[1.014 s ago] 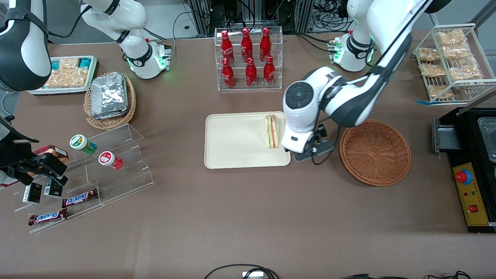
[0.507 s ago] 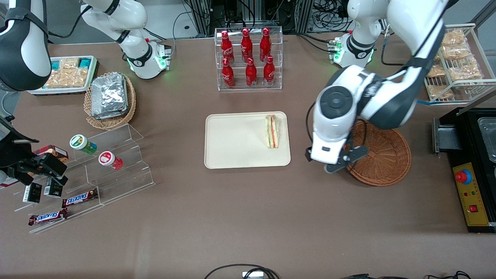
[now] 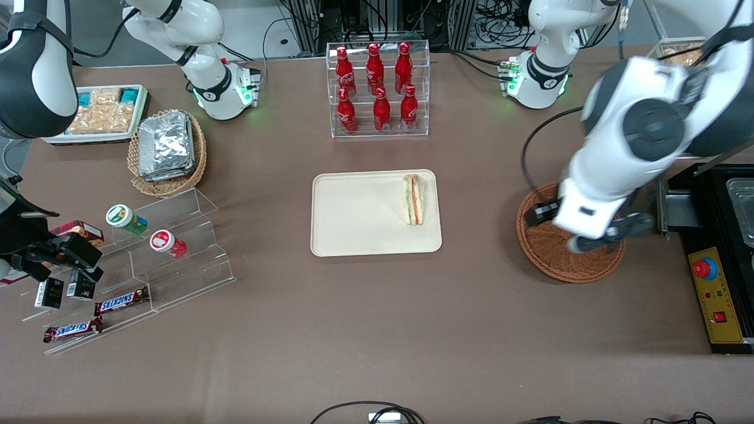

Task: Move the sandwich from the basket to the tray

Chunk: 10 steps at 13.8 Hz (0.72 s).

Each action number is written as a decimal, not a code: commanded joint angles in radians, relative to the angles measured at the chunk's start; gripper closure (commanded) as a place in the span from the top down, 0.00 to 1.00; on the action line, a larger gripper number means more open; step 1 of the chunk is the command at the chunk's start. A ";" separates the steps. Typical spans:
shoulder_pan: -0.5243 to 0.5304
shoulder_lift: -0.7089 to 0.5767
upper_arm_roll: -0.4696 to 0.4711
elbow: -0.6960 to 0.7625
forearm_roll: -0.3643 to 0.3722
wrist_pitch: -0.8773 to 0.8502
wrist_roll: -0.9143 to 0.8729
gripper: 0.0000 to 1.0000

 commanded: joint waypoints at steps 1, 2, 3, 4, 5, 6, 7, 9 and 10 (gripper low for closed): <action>-0.010 -0.090 0.118 -0.023 -0.074 -0.063 0.190 0.99; -0.010 -0.112 0.153 -0.023 -0.091 -0.083 0.256 0.99; -0.010 -0.132 0.184 -0.025 -0.099 -0.100 0.324 0.99; -0.010 -0.150 0.209 -0.026 -0.099 -0.118 0.382 0.99; -0.010 -0.163 0.230 -0.026 -0.104 -0.135 0.437 0.99; -0.010 -0.178 0.252 -0.026 -0.120 -0.143 0.490 0.99; -0.010 -0.192 0.275 -0.026 -0.143 -0.143 0.549 1.00; -0.009 -0.212 0.295 -0.026 -0.179 -0.143 0.655 0.99; -0.009 -0.212 0.293 -0.028 -0.176 -0.143 0.668 1.00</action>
